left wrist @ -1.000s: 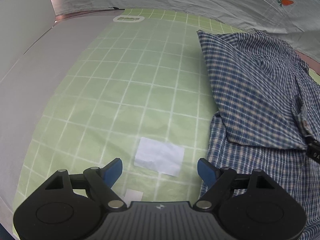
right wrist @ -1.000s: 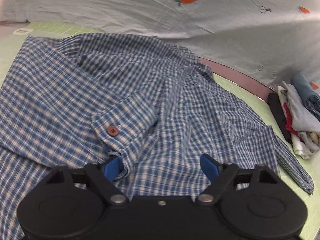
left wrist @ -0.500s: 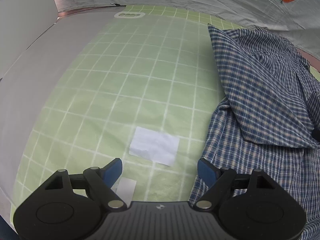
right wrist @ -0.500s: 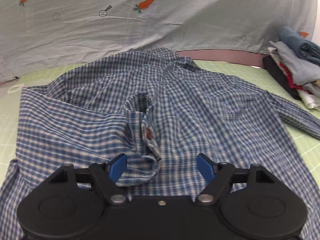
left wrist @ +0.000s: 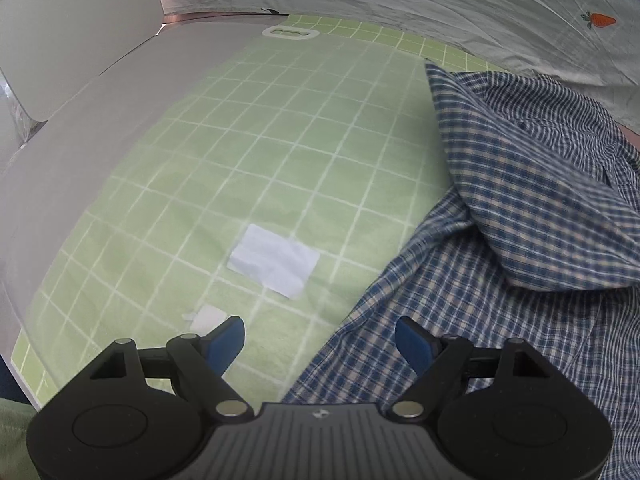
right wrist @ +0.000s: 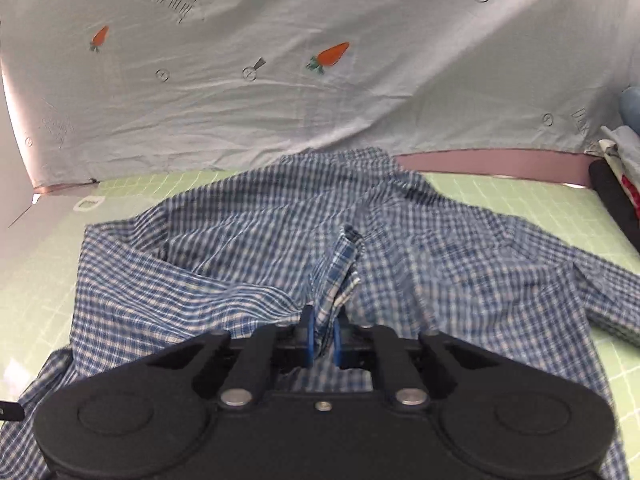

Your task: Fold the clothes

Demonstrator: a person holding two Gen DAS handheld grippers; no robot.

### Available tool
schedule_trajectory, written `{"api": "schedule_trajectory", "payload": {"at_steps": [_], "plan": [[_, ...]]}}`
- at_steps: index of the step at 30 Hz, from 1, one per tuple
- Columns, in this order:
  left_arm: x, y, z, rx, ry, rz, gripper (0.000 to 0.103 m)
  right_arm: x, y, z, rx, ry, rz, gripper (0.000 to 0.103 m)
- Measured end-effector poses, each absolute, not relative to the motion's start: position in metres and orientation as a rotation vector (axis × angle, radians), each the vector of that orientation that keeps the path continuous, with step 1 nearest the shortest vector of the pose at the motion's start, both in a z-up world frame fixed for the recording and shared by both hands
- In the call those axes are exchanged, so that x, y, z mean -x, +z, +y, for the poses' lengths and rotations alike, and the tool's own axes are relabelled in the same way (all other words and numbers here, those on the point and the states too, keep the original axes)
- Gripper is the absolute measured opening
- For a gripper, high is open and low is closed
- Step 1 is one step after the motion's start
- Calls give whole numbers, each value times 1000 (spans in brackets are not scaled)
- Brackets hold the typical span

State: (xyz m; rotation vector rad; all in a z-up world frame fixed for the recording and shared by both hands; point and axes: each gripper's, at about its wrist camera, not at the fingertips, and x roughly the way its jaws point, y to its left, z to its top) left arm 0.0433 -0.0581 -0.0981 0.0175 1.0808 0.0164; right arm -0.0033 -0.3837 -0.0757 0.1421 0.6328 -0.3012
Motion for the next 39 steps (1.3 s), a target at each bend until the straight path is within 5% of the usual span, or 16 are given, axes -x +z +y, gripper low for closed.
{"api": "schedule_trajectory", "payload": {"at_steps": [10,12,18,39], "plan": [[-10,-72,-61,-29,89,1007,87,35,-86,-521,-161,-704,635,15],[-6,-70,-53,-12,101,1003,87,40,-86,-519,-153,-741,637,51],[1,-70,-20,-10,93,993,88,47,-79,-451,-129,-669,584,103],[-25,-83,134,-143,-261,1033,88,10,-100,-66,-131,-411,702,103]]}}
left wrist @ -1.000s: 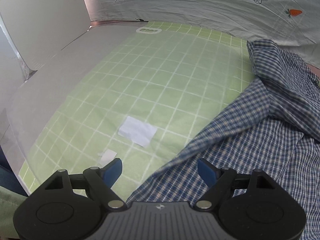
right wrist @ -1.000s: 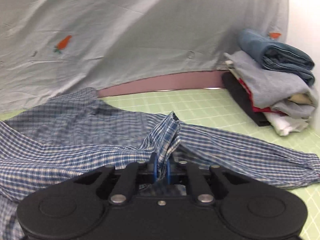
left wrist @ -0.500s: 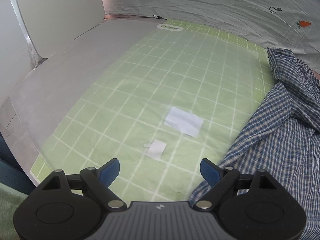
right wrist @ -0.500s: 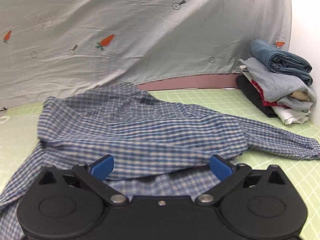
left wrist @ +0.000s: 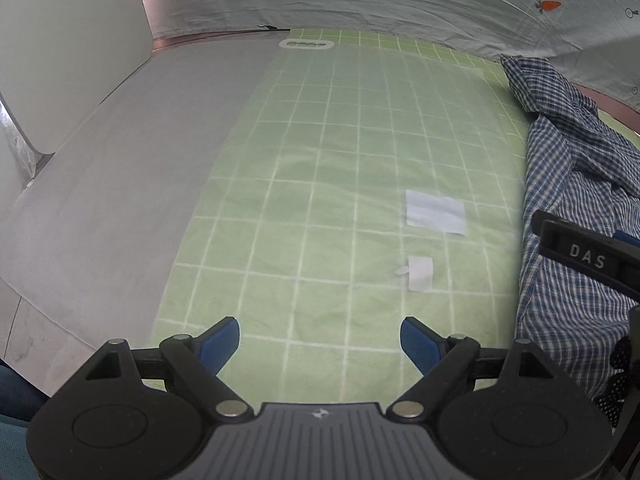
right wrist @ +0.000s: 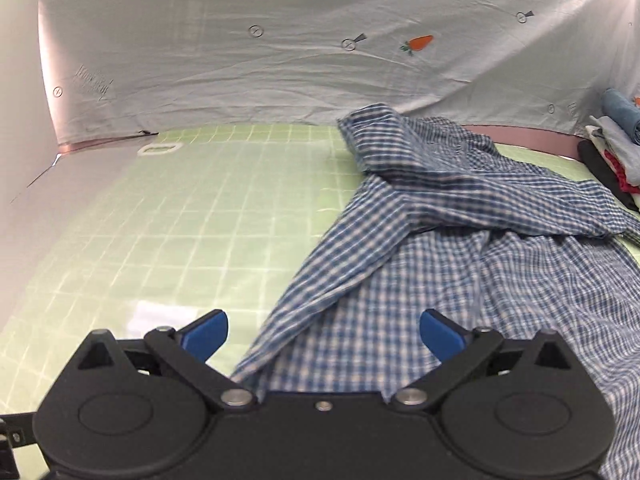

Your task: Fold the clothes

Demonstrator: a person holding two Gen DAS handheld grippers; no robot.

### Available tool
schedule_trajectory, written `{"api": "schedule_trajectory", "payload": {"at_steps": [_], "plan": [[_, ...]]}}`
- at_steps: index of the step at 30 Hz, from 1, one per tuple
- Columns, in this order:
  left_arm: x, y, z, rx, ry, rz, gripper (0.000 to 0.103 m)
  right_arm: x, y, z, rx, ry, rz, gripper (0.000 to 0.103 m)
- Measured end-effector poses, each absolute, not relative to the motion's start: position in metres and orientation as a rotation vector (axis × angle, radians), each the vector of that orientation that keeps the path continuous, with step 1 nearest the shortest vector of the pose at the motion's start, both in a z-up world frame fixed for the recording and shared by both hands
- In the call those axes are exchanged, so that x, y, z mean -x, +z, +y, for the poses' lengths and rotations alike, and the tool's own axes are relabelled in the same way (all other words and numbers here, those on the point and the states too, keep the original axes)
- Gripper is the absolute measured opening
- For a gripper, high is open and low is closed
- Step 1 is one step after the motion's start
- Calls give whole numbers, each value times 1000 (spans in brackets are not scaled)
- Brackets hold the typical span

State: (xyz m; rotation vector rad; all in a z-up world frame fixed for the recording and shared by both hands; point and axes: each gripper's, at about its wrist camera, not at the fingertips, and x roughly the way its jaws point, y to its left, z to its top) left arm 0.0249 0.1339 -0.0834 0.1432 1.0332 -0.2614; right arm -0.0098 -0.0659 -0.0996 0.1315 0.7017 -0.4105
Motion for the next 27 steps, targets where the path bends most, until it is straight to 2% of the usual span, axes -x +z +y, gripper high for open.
{"api": "schedule_trajectory", "payload": {"at_steps": [2,3,4,7,9,10,12,14,19,27], "plan": [[-25,-84,140,-136,-278,1039,88,8,-105,-50,-134,-402,732,98],[-24,-85,141,-141,-287,1038,88,8,-108,-44,-127,-402,749,91],[-23,-85,143,-147,-296,1036,88,9,-111,-39,-122,-404,763,89],[-20,-86,145,-159,-316,1036,88,12,-119,-32,-124,-409,794,69],[-19,-87,146,-158,-321,1041,88,13,-122,-32,-139,-402,808,48],[-20,-88,145,-155,-322,1044,88,14,-124,-33,-146,-390,811,43],[-20,-87,142,-150,-328,1044,88,18,-123,-33,-143,-339,808,15],[-20,-86,135,-150,-339,1039,88,26,-118,-39,-164,-305,793,5],[-14,-82,104,-156,-386,1026,88,46,-98,-61,-250,-243,740,1],[9,-83,26,-174,-475,1023,88,108,-71,-166,-415,-342,666,1]]}}
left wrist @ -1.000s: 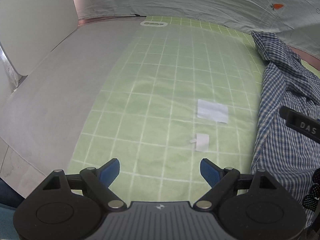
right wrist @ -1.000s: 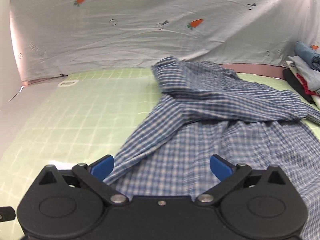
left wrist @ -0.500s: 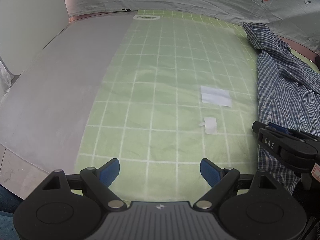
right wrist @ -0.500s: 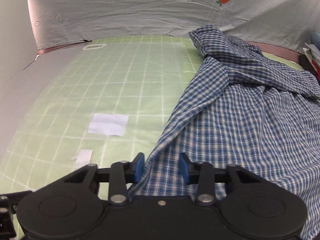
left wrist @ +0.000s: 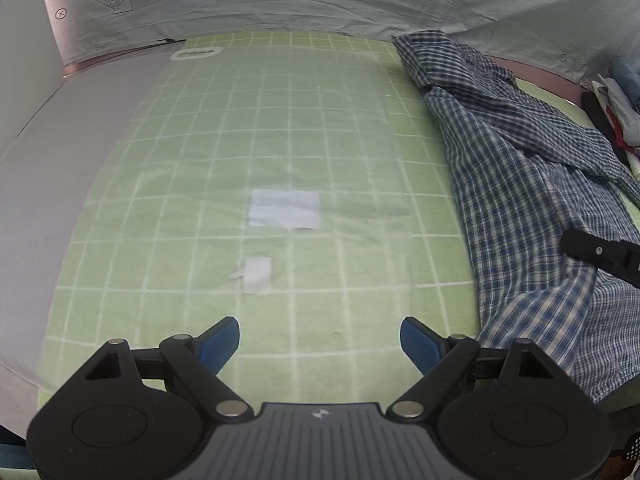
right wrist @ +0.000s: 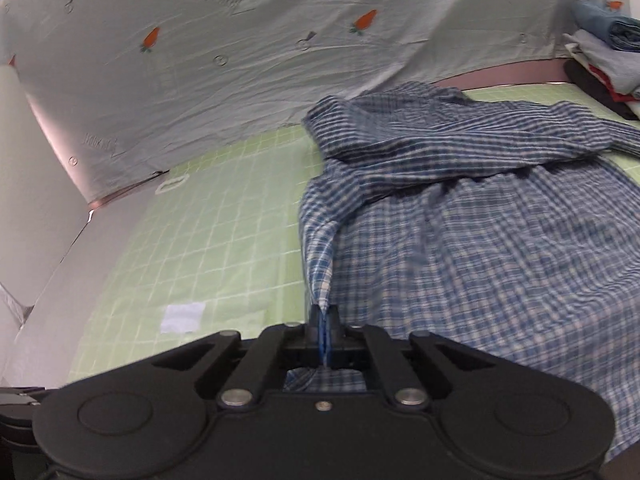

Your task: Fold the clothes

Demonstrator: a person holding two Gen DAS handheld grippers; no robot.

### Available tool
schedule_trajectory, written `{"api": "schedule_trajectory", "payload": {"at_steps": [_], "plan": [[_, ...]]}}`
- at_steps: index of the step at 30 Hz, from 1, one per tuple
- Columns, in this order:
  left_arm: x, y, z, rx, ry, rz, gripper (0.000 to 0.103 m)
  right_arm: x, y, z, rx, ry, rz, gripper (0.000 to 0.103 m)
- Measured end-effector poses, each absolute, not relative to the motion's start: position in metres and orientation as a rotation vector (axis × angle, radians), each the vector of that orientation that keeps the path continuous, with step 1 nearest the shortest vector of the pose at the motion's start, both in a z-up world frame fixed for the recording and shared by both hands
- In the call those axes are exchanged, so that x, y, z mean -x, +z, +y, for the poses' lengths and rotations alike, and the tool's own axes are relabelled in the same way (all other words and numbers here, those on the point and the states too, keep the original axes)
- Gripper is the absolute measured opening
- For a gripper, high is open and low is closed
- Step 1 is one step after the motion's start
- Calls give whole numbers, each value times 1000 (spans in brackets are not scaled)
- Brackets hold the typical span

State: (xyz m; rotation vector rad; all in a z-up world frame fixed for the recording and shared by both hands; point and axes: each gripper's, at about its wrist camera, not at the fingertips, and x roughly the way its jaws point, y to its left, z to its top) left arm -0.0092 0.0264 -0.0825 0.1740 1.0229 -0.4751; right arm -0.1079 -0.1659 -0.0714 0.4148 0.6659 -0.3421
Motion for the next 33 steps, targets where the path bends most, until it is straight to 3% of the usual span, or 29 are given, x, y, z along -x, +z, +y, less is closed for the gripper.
{"api": "schedule_trajectory", "payload": {"at_steps": [7,10,12,18,22,30,33], "plan": [[36,-84,-37,-205,-505,1027,88,133,-89,-248,-401,-417,754,3],[45,-87,-51,-211,-497,1047,88,137,-99,-264,-414,-413,800,16],[49,-90,-57,-211,-486,1059,88,140,-102,-268,-428,-397,814,30],[53,-94,-68,-214,-472,1076,88,139,-111,-249,-394,-333,861,39],[52,-92,-74,-210,-460,1073,88,139,-120,-232,-279,-324,937,40],[31,-82,-90,-149,-392,1047,88,136,-87,-273,-286,-368,817,70],[20,-81,-101,-127,-358,1031,89,132,-83,-299,-279,-394,802,72]]}}
